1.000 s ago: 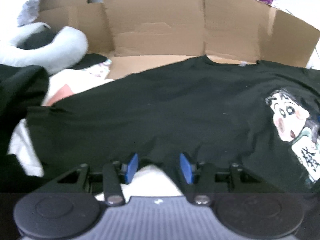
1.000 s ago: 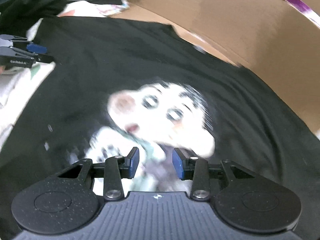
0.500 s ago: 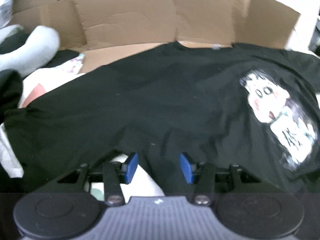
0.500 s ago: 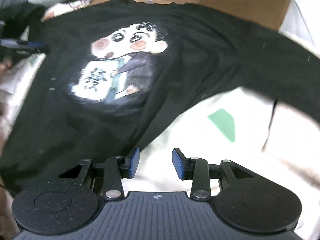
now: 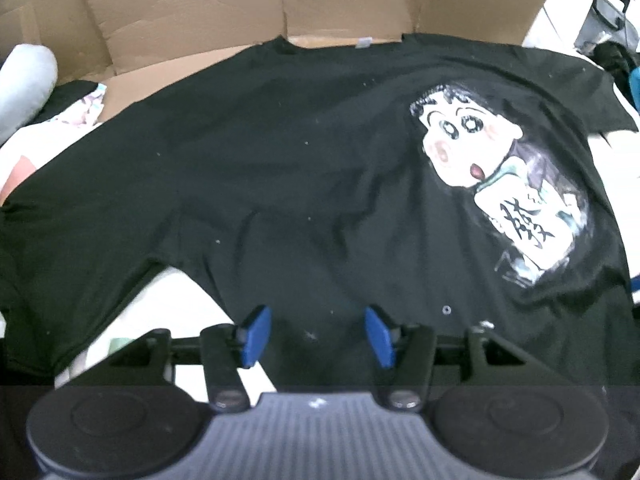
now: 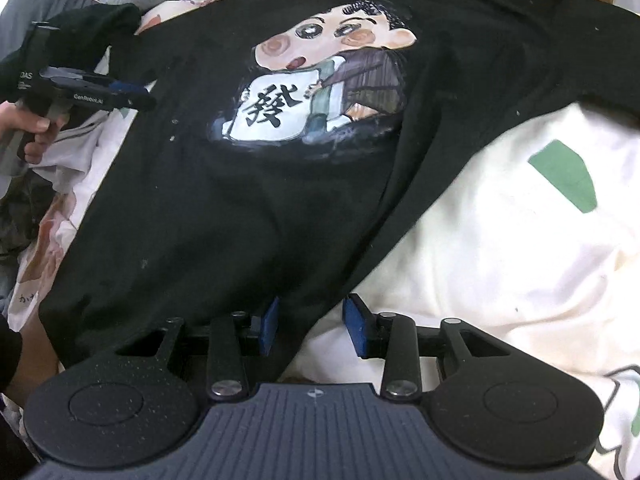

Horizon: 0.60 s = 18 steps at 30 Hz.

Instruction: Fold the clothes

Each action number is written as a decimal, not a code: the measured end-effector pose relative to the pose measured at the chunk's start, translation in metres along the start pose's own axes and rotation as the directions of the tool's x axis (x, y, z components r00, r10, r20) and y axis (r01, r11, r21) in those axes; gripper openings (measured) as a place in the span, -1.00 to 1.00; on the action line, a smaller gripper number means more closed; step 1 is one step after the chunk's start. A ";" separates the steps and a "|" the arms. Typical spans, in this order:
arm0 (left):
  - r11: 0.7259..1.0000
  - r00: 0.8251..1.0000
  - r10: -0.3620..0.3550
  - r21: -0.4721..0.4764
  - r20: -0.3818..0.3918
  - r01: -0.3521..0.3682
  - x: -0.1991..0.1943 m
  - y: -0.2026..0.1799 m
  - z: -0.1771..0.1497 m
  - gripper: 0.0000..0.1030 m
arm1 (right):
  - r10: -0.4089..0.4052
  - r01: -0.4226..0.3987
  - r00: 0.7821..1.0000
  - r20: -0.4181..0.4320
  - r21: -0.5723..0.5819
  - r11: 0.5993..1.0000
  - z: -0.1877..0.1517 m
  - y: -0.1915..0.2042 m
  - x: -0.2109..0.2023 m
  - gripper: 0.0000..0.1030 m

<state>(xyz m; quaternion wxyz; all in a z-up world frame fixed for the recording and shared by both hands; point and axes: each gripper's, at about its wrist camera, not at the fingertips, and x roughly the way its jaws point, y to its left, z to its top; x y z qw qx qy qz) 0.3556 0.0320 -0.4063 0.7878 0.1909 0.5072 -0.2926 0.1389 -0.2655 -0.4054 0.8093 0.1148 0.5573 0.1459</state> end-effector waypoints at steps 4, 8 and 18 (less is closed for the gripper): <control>1.000 0.999 0.007 -0.011 -0.042 -0.008 0.000 0.000 0.001 0.10 | 0.037 -0.037 0.999 -0.016 -0.007 0.999 0.009 -0.005 0.000 -0.98; 0.999 0.995 0.019 -0.047 -0.097 -0.024 -0.006 -0.003 -0.002 0.10 | 0.077 -0.077 0.997 -0.025 -0.015 0.997 0.021 -0.003 -0.006 -1.00; 0.997 0.990 0.066 -0.023 -0.124 -0.070 -0.021 -0.043 -0.024 0.19 | 0.172 -0.173 0.985 -0.023 -0.068 0.983 0.025 -0.025 -0.034 -1.00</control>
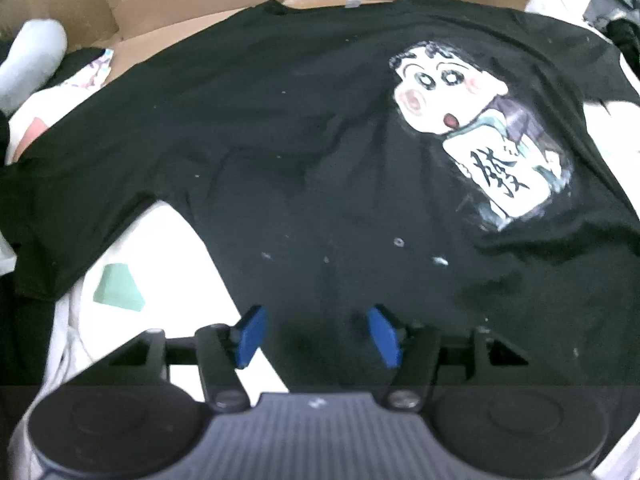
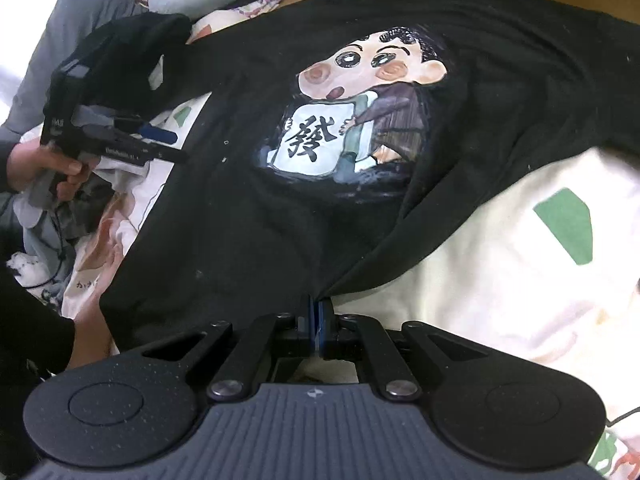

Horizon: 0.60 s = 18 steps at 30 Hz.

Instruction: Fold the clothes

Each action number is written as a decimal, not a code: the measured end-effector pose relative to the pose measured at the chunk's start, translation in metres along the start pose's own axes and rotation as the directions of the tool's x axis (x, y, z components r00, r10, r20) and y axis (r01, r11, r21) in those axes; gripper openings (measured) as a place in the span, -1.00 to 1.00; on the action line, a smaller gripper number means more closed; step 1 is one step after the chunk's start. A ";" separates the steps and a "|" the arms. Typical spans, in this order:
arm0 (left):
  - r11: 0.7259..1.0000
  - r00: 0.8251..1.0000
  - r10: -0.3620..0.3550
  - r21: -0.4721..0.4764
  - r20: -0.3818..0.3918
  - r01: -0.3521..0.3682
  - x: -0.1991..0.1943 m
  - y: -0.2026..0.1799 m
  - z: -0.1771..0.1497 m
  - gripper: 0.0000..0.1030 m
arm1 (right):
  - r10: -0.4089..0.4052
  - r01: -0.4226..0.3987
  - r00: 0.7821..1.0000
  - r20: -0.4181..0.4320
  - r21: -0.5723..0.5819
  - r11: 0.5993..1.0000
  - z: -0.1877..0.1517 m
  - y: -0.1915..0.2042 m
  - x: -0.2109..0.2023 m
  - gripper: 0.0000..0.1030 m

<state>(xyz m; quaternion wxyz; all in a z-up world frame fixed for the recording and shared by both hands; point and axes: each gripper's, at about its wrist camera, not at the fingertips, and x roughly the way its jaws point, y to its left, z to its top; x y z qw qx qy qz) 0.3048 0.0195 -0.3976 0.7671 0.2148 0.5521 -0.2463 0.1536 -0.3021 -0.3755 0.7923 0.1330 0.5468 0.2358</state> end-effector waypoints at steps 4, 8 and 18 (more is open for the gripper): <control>0.999 1.000 0.010 -0.034 -0.004 -0.010 -0.008 -0.012 -0.005 0.19 | 0.018 -0.017 0.999 0.027 -0.024 1.000 -0.011 -0.004 -0.001 -1.00; 0.995 0.998 0.056 -0.083 0.024 -0.054 -0.021 -0.021 -0.013 0.21 | 0.021 -0.020 0.999 0.030 -0.024 1.000 -0.022 -0.010 -0.006 -1.00; 0.974 0.987 0.109 -0.210 0.117 -0.083 -0.076 -0.058 -0.036 0.24 | 0.017 -0.012 0.998 0.053 -0.086 0.996 -0.034 -0.013 -0.022 -0.95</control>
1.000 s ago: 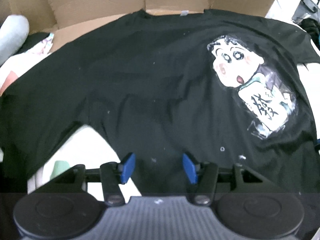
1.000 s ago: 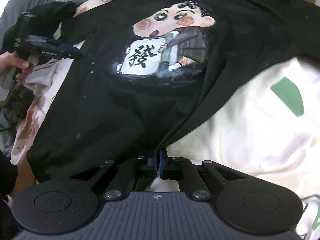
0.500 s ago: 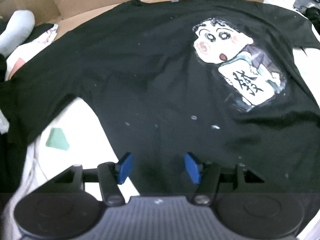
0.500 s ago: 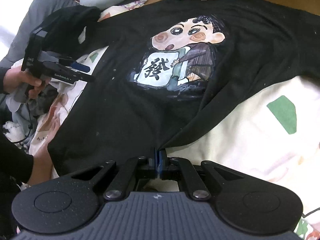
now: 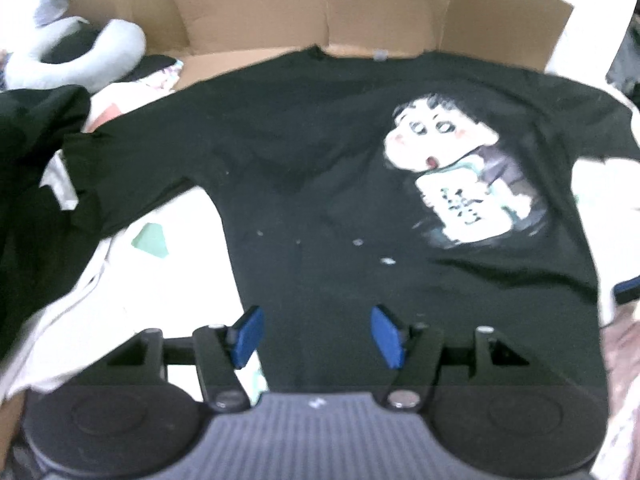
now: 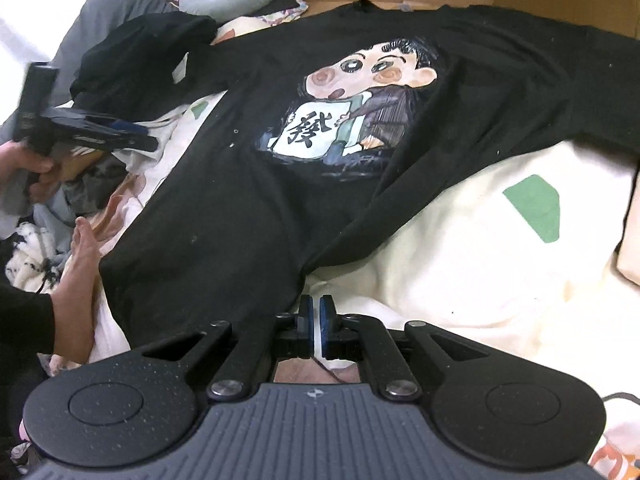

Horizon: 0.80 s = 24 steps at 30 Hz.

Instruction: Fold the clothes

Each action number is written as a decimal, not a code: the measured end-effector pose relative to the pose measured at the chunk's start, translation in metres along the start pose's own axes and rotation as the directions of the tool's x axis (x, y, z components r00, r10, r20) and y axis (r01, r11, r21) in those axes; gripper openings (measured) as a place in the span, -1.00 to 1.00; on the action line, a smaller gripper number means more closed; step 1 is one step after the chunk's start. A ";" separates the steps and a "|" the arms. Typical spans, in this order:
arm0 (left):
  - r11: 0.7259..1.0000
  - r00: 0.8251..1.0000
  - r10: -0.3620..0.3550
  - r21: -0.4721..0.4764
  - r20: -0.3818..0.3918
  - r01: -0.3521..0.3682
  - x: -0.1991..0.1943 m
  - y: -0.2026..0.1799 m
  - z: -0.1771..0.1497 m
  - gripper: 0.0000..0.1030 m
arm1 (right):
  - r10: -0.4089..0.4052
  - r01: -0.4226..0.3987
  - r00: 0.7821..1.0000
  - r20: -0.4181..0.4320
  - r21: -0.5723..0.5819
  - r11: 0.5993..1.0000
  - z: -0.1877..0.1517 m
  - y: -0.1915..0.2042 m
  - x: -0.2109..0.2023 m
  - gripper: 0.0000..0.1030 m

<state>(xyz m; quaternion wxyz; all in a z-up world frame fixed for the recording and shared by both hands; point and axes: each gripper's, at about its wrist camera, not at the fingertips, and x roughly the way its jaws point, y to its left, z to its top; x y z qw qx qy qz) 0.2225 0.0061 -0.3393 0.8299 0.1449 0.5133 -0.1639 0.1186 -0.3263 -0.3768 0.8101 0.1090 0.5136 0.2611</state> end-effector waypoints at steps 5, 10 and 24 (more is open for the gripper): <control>1.000 1.000 -0.020 0.007 0.018 0.020 -0.037 -0.028 -0.012 0.28 | -0.005 0.005 0.999 -0.032 -0.028 1.000 -0.015 0.021 -0.011 -0.64; 0.992 0.998 -0.063 0.106 -0.027 0.066 -0.055 -0.068 -0.020 0.34 | -0.004 0.003 1.000 0.020 0.022 1.000 -0.030 0.026 -0.020 -0.18; 0.941 0.975 -0.209 0.258 -0.069 0.220 -0.033 -0.179 -0.073 0.45 | -0.022 0.012 0.997 0.067 0.142 0.990 -0.050 0.008 -0.022 -0.15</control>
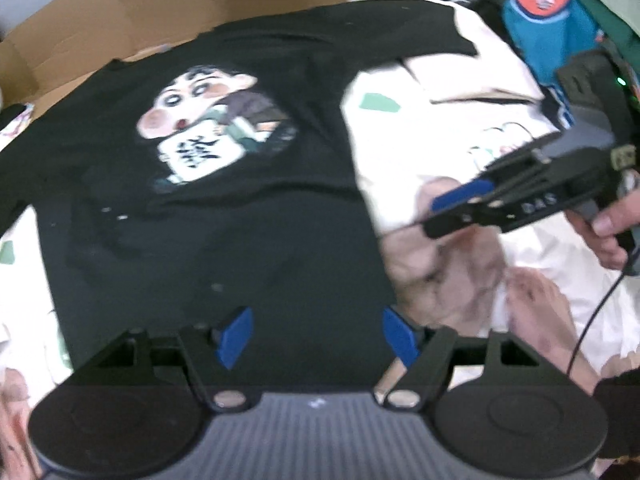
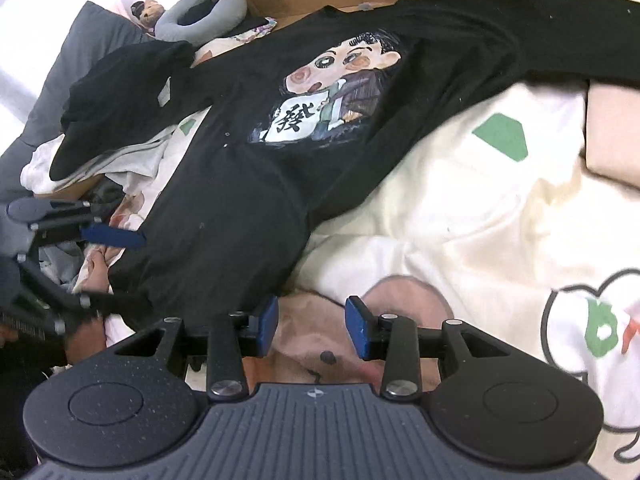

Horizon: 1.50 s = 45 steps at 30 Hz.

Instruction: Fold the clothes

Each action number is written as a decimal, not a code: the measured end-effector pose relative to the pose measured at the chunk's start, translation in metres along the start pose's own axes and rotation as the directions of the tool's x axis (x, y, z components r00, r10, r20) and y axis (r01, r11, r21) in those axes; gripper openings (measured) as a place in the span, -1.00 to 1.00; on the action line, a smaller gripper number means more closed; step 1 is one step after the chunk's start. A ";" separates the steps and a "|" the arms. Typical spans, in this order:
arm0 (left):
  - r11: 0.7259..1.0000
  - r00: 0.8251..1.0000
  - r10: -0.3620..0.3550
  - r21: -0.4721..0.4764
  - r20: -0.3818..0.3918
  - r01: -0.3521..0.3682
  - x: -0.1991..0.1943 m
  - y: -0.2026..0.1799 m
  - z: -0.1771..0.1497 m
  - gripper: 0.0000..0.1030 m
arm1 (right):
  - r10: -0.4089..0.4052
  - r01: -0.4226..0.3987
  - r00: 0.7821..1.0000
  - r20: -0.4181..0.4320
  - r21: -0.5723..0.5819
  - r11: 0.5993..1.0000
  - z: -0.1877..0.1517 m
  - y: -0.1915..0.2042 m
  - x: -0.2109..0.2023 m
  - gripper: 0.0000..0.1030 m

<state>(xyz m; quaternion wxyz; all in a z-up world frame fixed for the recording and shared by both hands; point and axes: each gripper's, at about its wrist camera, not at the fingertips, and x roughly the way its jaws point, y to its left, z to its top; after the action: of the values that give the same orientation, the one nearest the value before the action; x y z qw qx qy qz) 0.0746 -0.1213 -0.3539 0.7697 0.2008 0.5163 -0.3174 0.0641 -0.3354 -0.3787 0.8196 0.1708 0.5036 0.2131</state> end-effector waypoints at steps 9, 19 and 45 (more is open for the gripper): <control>0.993 0.994 0.110 -0.035 0.007 -0.109 0.024 -0.040 -0.014 0.53 | -0.013 0.013 1.000 -0.005 0.031 0.999 -0.016 -0.004 -0.005 -0.15; 0.988 0.991 0.136 -0.069 -0.006 -0.137 0.039 -0.038 -0.012 -0.28 | -0.002 0.002 1.000 0.012 0.064 0.998 -0.017 -0.009 -0.011 -0.15; 0.999 0.998 0.048 0.009 -0.029 -0.048 0.010 -0.030 0.021 0.05 | -0.011 0.004 0.998 0.063 0.099 0.995 -0.009 -0.013 -0.019 -0.15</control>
<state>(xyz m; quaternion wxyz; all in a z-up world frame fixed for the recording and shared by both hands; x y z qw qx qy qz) 0.0700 -0.1593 -0.3543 0.7687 0.2209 0.5211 -0.2979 0.0507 -0.3554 -0.3749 0.8265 0.2161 0.4880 0.1792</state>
